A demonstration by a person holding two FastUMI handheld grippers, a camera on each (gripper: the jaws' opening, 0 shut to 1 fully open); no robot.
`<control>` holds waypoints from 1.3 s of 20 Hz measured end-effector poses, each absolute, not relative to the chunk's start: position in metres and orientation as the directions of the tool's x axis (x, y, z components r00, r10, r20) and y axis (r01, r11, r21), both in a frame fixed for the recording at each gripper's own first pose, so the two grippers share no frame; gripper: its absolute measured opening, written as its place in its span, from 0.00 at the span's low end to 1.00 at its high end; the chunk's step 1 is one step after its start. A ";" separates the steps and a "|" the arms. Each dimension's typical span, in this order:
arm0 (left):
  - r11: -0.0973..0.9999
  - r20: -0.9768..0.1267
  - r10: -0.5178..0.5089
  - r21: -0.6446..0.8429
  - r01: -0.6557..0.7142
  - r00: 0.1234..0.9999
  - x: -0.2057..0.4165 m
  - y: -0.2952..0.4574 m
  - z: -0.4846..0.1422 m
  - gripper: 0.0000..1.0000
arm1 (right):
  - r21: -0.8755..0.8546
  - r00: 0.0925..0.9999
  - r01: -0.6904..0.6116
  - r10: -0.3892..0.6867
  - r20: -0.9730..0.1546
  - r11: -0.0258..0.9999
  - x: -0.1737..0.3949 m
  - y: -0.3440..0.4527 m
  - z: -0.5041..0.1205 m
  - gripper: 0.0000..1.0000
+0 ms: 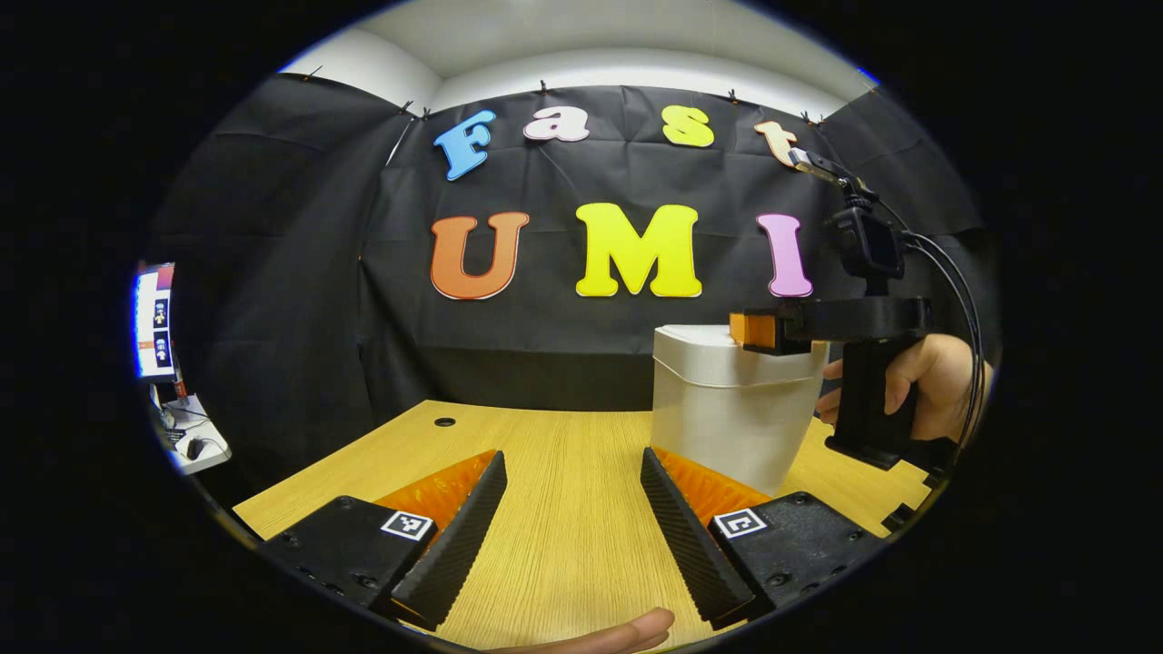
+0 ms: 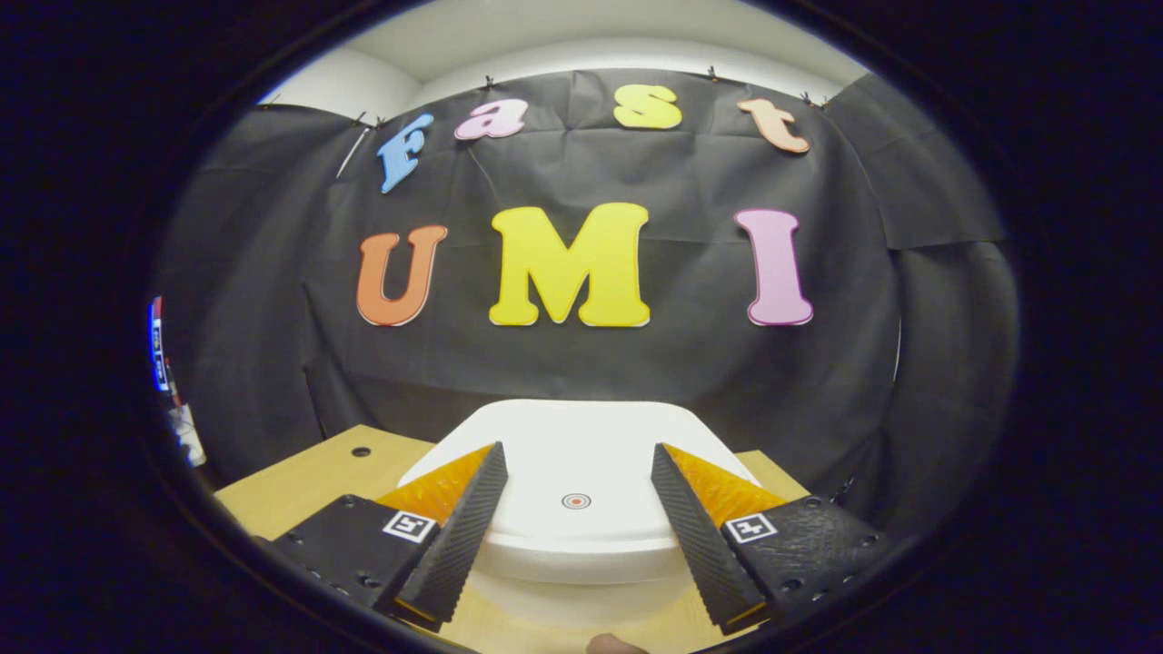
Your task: Press the lid of the desktop garbage bin to open it, pick up the crumpled paper on the desktop and throw it into the bin, then pick up the pop can on the desktop and drop it into the bin, and finally close the garbage bin lid.
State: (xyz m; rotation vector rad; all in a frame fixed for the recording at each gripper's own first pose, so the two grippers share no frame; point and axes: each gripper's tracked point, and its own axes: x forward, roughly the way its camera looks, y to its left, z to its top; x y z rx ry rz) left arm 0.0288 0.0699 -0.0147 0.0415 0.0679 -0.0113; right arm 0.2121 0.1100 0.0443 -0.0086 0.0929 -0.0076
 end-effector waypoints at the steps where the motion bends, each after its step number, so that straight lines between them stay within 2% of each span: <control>1: 0.999 -0.071 -0.009 0.040 0.012 0.997 0.029 0.070 -0.015 0.96 | 0.004 0.995 0.005 -0.005 -0.096 1.000 0.212 0.111 0.043 1.00; 6: 1.000 -0.057 -0.001 0.024 0.003 0.998 0.027 0.074 -0.009 0.96 | 0.029 0.998 -0.030 0.032 -0.055 0.999 0.209 0.107 0.052 0.97; 8: 1.000 -0.050 0.010 0.030 -0.009 0.999 0.026 0.077 -0.007 0.96 | 0.009 1.000 -0.004 0.004 -0.007 1.000 0.200 0.095 0.054 0.99; 11: 1.000 -0.051 0.005 0.028 -0.004 0.999 0.027 0.075 -0.008 0.96 | -0.028 0.995 0.081 -0.079 0.056 0.996 0.177 0.070 0.058 0.96; 13: 1.000 -0.057 0.006 0.028 -0.004 0.998 0.028 0.074 -0.010 0.96 | -0.043 0.993 0.084 -0.081 0.082 0.996 0.159 0.064 0.057 0.95; 15: 0.999 -0.065 0.015 0.034 -0.013 0.998 0.028 0.074 -0.013 0.96 | -0.038 0.994 0.091 -0.088 0.070 0.995 0.140 0.057 0.047 0.97; 18: 0.999 -0.054 0.017 0.052 -0.014 0.998 0.024 0.068 -0.010 0.96 | -0.043 0.994 0.105 -0.103 0.047 0.994 0.113 0.040 0.032 0.95; 23: 0.994 -0.030 0.001 0.105 0.002 1.000 0.019 0.051 -0.001 0.96 | -0.042 0.999 0.046 -0.045 0.019 0.998 0.078 0.027 0.006 0.95; 26: 0.994 -0.026 0.020 0.106 -0.017 0.999 0.016 0.044 0.000 0.96 | -0.067 0.998 0.064 -0.063 0.010 0.996 0.065 0.011 -0.002 0.95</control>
